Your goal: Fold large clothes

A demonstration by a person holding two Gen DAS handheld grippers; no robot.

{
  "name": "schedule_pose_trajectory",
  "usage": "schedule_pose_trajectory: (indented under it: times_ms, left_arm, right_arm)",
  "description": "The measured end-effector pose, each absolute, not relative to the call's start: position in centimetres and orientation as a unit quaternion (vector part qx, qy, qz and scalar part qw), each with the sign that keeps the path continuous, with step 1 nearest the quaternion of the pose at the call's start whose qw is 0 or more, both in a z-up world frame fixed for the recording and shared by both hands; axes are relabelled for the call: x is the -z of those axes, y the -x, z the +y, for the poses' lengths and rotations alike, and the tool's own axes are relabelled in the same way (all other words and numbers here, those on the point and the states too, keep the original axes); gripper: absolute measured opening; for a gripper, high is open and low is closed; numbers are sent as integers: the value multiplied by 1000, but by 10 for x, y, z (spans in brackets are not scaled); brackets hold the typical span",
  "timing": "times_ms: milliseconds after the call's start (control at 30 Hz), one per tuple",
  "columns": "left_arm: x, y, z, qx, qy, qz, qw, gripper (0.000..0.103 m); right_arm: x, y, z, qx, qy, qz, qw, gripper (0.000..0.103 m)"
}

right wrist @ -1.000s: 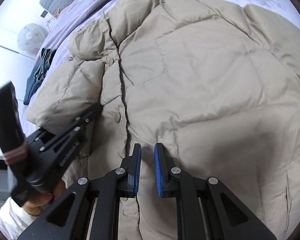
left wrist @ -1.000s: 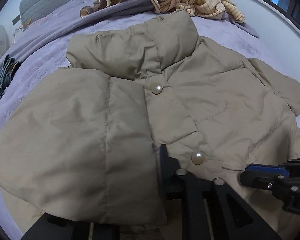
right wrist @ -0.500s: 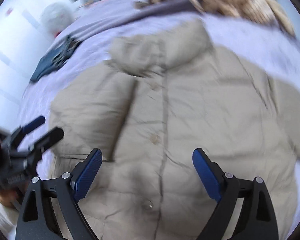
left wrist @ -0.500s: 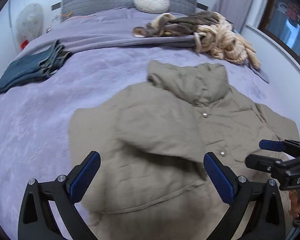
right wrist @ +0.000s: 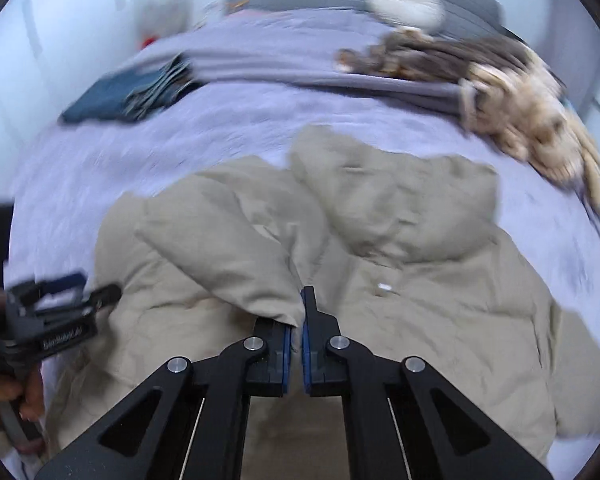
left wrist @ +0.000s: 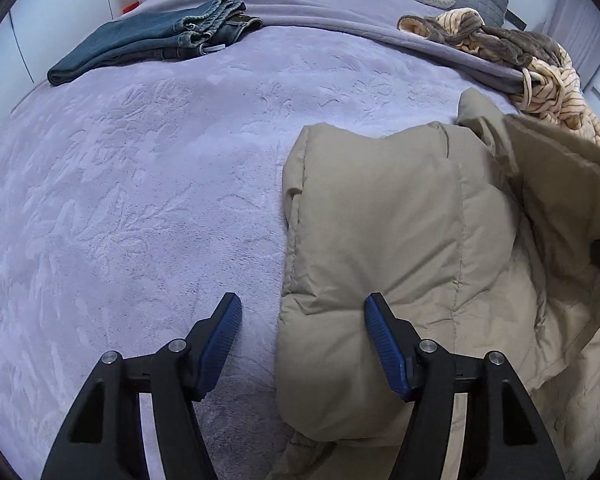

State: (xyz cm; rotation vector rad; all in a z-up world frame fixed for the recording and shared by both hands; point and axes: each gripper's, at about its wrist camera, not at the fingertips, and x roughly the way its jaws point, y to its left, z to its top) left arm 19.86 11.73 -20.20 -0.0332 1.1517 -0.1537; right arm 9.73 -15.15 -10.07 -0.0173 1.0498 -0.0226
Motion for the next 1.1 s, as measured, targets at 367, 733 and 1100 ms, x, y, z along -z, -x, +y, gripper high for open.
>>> schedule_pose_trajectory:
  times_ms: [367,733,1100]
  left_arm:
    - [186,-201,105,80,-20,540,838,66]
    - [182,-247,101,59,-20,521,851,53]
    - [198,-236,80,54,-41,547,835,53]
  right_arm:
    - [168,-31,-306,98,-342,559,749,34]
    - [138,-101,-285,57,-180,540,820,19]
    - [171,-78,-306,81,-175,592,782,8]
